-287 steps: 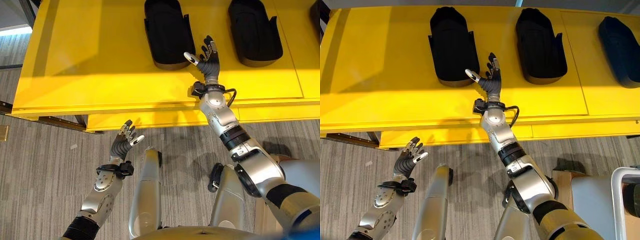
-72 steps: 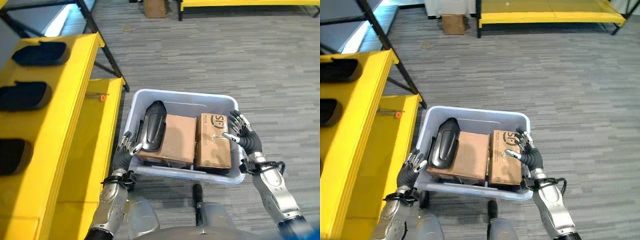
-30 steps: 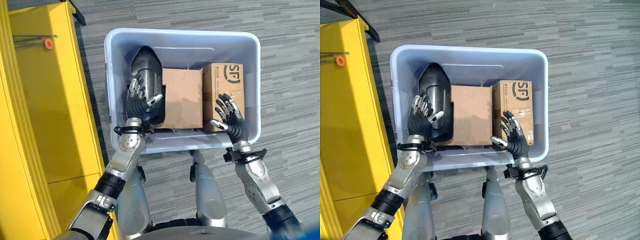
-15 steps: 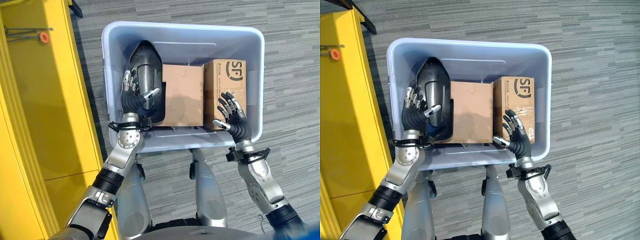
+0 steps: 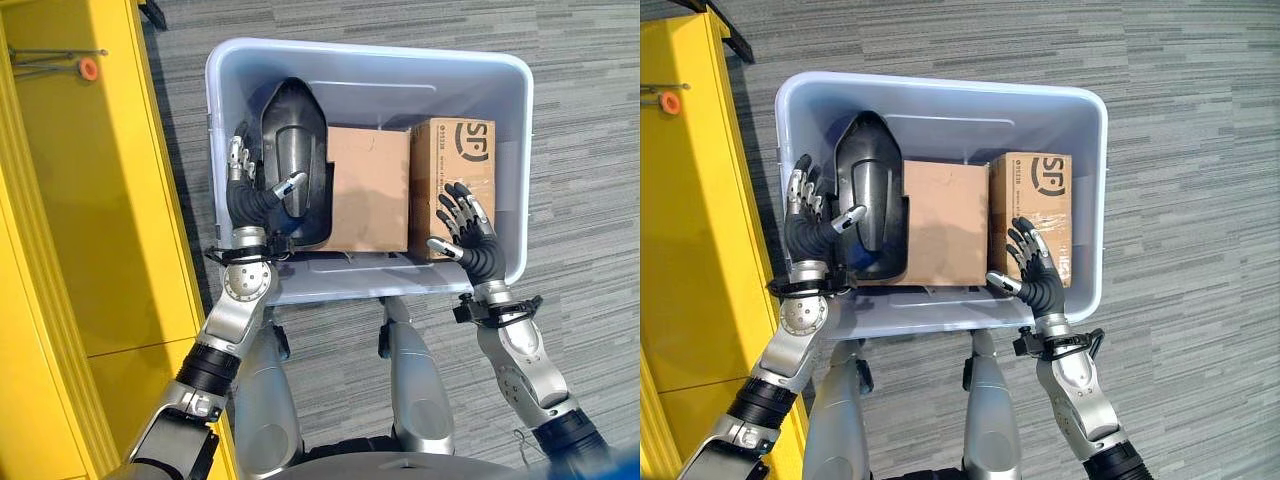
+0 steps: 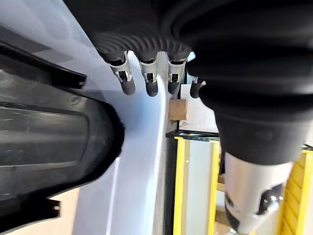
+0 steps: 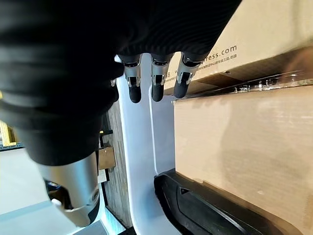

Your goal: Move parts from the plastic box to the shelf.

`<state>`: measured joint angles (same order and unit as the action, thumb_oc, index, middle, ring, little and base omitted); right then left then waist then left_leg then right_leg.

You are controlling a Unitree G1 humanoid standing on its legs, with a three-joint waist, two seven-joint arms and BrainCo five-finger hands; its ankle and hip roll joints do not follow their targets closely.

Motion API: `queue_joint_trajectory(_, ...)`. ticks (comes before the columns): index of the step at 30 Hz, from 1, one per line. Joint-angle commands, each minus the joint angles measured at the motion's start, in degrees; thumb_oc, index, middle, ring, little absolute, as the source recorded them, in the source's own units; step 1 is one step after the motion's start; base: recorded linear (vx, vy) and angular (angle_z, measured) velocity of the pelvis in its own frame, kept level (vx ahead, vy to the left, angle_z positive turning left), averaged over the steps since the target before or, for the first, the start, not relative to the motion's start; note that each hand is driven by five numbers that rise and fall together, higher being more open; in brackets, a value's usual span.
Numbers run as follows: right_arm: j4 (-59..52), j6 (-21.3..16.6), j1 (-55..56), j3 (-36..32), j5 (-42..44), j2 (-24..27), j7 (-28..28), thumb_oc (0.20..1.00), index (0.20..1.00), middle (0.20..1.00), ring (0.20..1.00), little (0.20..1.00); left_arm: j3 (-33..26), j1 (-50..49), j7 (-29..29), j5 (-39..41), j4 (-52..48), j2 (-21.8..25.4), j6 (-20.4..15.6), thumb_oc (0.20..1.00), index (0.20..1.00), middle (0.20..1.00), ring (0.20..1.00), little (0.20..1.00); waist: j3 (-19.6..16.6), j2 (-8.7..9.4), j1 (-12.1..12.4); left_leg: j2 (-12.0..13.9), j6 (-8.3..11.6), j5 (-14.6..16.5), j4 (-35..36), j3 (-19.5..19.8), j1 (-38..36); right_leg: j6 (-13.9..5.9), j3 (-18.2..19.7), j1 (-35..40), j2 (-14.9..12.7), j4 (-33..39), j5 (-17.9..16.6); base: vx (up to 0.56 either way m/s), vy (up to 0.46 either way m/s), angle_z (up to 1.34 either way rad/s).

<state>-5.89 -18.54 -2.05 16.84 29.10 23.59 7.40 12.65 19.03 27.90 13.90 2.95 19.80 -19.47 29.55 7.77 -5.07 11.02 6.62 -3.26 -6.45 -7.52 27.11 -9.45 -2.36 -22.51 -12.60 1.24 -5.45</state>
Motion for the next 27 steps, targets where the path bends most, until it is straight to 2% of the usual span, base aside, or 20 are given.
queue_joint_trajectory(1, -5.0, -4.2, 2.1, -3.4, 0.6, 1.9, -0.4, 1.0, 1.0, 1.0, 1.0, 1.0, -2.7, 1.4, 0.9, -3.0, -3.8, 1.3, -4.0, 1.0, 1.0, 1.0, 1.0, 1.0, -1.7, -0.19, 0.5, 3.7, 2.64, -2.5, -1.0, 3.3, -0.7, -1.87, 1.9, -2.9, -3.5, -7.0, -2.8, 0.0, 0.0, 0.0)
queue_joint_trajectory(16, -5.0, -4.5, 2.2, -3.5, 0.6, 2.4, -0.3, 1.0, 1.0, 1.0, 1.0, 1.0, -3.3, 0.4, 3.0, -7.2, -3.1, 2.7, -3.0, 1.0, 1.0, 1.0, 1.0, 1.0, -0.8, -0.05, 0.8, 3.5, 2.56, -2.3, -1.2, 3.8, 0.4, -1.83, 1.6, -3.4, -3.3, -7.1, -2.6, 0.0, 0.0, 0.0)
queue_joint_trajectory(27, -4.3, -4.5, 2.3, -3.4, 0.8, 2.2, 0.2, 1.0, 1.0, 1.0, 1.0, 1.0, -2.7, 0.5, 3.1, -4.5, 6.0, 1.6, -1.8, 1.0, 1.0, 1.0, 1.0, 1.0, 0.1, 0.94, 0.6, 3.6, 2.42, -2.8, -1.5, 4.2, 2.7, -1.75, 1.3, -5.3, -2.9, -7.4, -2.9, -0.01, 0.001, 0.02)
